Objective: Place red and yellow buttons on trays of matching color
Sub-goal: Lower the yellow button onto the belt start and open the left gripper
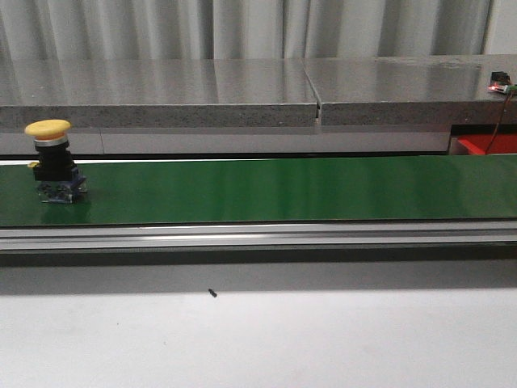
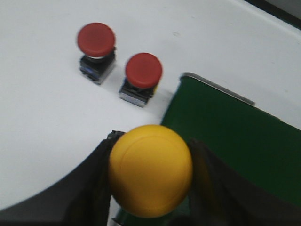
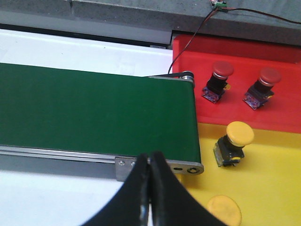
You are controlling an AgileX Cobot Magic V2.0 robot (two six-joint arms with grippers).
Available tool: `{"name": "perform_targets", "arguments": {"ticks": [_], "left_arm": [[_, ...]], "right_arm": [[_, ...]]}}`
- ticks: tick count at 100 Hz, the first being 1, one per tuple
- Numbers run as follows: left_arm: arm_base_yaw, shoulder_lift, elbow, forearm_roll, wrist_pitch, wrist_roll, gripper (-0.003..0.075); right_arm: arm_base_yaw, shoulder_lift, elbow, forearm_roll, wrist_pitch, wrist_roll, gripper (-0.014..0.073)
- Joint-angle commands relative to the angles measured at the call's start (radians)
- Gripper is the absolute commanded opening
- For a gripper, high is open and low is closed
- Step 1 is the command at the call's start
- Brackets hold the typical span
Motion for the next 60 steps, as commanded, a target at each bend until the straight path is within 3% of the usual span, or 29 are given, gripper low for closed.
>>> {"name": "perform_targets", "arguments": {"ticks": [1,36,43,60], "left_arm": [[-0.05,-0.032,-0.023,-0.019,-0.034,0.003,0.0116],[-0.136,0.022,-0.023,-0.039,-0.01,0.003,0.0137],[-0.136,0.022,-0.023,-0.042,-0.008,0.004,0.0215],[-0.136,0.016,-0.023,-0.053,0.018,0.01,0.0514]], "right_arm": [[-0.005,0.0,-0.028,-0.008,-0.079,-0.004,-0.0067],[-0.005,0.0,-0.028,-0.008,-0.079,-0.004,-0.0067],[-0.005,0.0,-0.028,-0.008,-0.079,-0.004,-0.0067],[-0.005,0.0,-0.028,-0.008,-0.079,-0.004,-0.0067]]}}
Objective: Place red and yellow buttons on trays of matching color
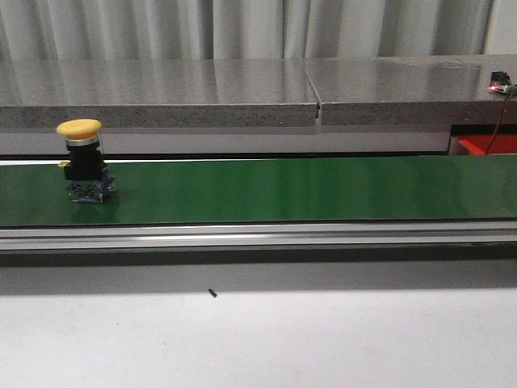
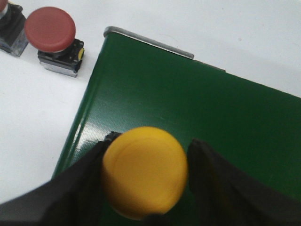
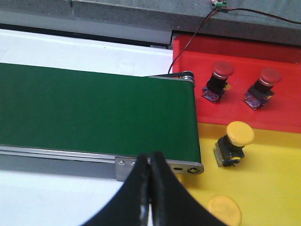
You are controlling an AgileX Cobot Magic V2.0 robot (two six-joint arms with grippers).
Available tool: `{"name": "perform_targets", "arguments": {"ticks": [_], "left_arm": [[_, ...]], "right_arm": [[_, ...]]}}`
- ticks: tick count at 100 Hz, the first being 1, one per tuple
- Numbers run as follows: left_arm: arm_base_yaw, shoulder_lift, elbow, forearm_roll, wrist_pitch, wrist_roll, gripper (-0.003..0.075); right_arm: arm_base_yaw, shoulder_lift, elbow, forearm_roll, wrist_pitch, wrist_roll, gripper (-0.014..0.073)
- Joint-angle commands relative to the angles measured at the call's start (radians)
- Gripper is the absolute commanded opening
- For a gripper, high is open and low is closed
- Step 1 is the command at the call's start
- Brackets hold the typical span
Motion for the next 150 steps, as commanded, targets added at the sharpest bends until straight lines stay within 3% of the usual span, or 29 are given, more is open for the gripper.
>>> {"name": "perform_targets", "arguments": {"ticks": [1,31,43,54,76,99,123,129,140,150], "left_arm": [[-0.006,-0.039,-0.026,-0.027,-0.028,0.001,0.0521],[-0.018,-0.177,-0.026,-0.024,-0.028,0.001,0.0531],[-0.028,-0.269,-0.021,-0.022,-0.008,0.026,0.0498],[-0.061,-0.355,-0.01,-0.018,0.005,0.057,0.0372],[-0.139,-0.485,0.043,-0.013,0.051,0.1,-0.0023],[-0.214,-0.602,0.129,-0.013,0.059,0.105,-0.002],[-0.226,-0.714,0.199,-0.019,0.072,0.101,-0.002],[-0.226,-0.745,0.219,-0.008,0.072,0.061,-0.002],[-0.23,-0.807,0.277,0.141,0.064,-0.079,-0.002],[-0.24,-0.874,0.329,0.155,0.037,-0.094,-0.002]], "right_arm": [[-0.005,0.0,-0.028,-0.008,-0.079,-0.004,-0.0067],[-0.005,0.0,-0.028,-0.008,-0.079,-0.004,-0.0067],[-0.005,0.0,-0.028,-0.008,-0.079,-0.004,-0.0067],[-0.005,0.0,-0.028,-0.008,-0.079,-0.004,-0.0067],[-0.005,0.0,-0.028,-0.008,-0.079,-0.004,-0.0067],[-0.005,0.0,-0.028,-0.008,-0.079,-0.004,-0.0067],[-0.005,0.0,-0.028,-0.008,-0.079,-0.004,-0.0067],[-0.005,0.0,-0.028,-0.008,-0.079,-0.004,-0.0067],[-0.005,0.0,-0.028,-0.008,-0.079,-0.004,-0.0067],[-0.005,0.0,-0.028,-0.008,-0.079,-0.004,-0.0067]]}}
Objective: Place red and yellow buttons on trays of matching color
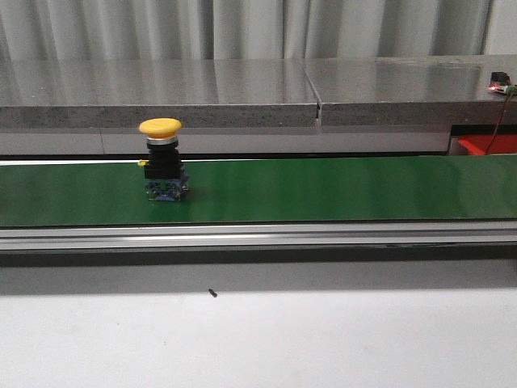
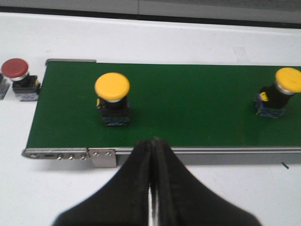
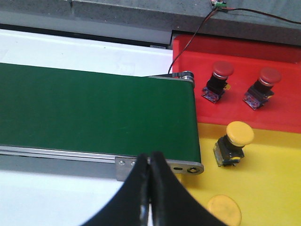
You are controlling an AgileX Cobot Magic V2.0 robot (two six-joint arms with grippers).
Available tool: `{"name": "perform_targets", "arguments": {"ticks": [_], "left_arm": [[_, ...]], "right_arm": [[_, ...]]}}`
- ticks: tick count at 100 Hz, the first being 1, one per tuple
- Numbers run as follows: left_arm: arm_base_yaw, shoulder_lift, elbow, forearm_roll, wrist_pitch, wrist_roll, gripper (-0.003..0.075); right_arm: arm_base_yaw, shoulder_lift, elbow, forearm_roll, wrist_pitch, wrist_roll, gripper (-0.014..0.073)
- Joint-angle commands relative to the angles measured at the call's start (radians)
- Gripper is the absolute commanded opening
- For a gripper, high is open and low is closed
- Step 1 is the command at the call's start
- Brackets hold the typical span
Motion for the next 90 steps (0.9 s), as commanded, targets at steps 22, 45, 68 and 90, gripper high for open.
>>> {"name": "perform_targets", "arguments": {"ticks": [22,45,68,90], "left_arm": [[-0.071,-0.194,0.106,0.048,-0.102,-0.079,-0.002],[-0.092,-0.269,0.142,0.071,-0.102,-0.105,-0.002],[-0.092,-0.269,0.142,0.057,-0.074,-0.105,-0.002],[-0.092,-0.269,0.142,0.057,-0.074,-0.105,-0.002]], "right_arm": [[-0.005,0.0,-0.028,-0.008,-0.079,-0.004,-0.0067],[-0.005,0.0,-0.028,-0.008,-0.079,-0.004,-0.0067],[-0.005,0.0,-0.028,-0.008,-0.079,-0.004,-0.0067],[-0.005,0.0,-0.028,-0.008,-0.079,-0.004,-0.0067]]}}
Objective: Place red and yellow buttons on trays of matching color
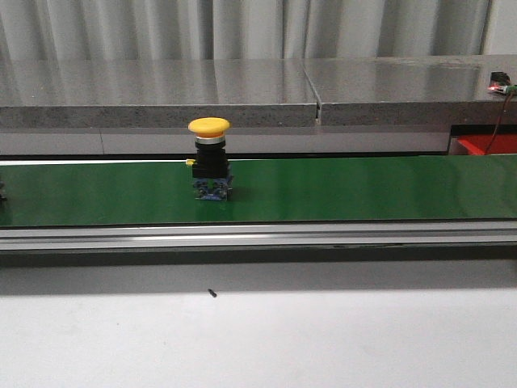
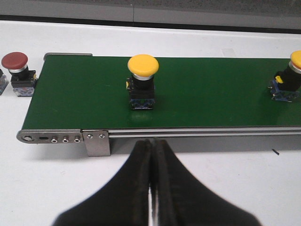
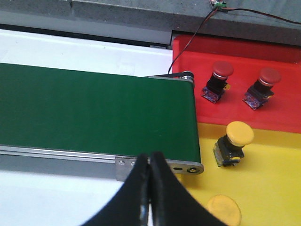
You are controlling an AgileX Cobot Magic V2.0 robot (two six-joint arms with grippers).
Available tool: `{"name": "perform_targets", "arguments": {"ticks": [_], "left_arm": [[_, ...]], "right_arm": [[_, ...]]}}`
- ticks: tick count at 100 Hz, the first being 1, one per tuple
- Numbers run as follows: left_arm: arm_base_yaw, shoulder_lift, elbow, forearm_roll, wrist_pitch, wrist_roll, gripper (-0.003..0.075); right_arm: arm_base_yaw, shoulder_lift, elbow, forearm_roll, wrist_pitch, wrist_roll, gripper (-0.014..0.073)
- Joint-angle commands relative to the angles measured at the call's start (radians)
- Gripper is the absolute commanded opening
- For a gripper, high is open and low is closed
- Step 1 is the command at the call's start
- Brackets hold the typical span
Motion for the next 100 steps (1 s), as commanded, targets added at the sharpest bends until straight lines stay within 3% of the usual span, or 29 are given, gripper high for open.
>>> {"name": "perform_targets", "arguments": {"ticks": [1,73,100], "left_arm": [[-0.009,0.005,-0.026,-0.017,-0.06,-0.009,-0.002],[-0.009,0.005,-0.026,-0.017,-0.06,-0.009,-0.002],[-0.009,0.005,-0.026,-0.017,-0.06,-0.009,-0.002]], "right_arm": [[-0.005,0.0,-0.028,-0.008,-0.079,-0.004,-0.0067],[-0.005,0.029,-0.035,-0.008,-0.067,-0.004,-0.0067],[0.001,0.205,-0.224,-0.008,0.031,-0.004,-0.0067]]}}
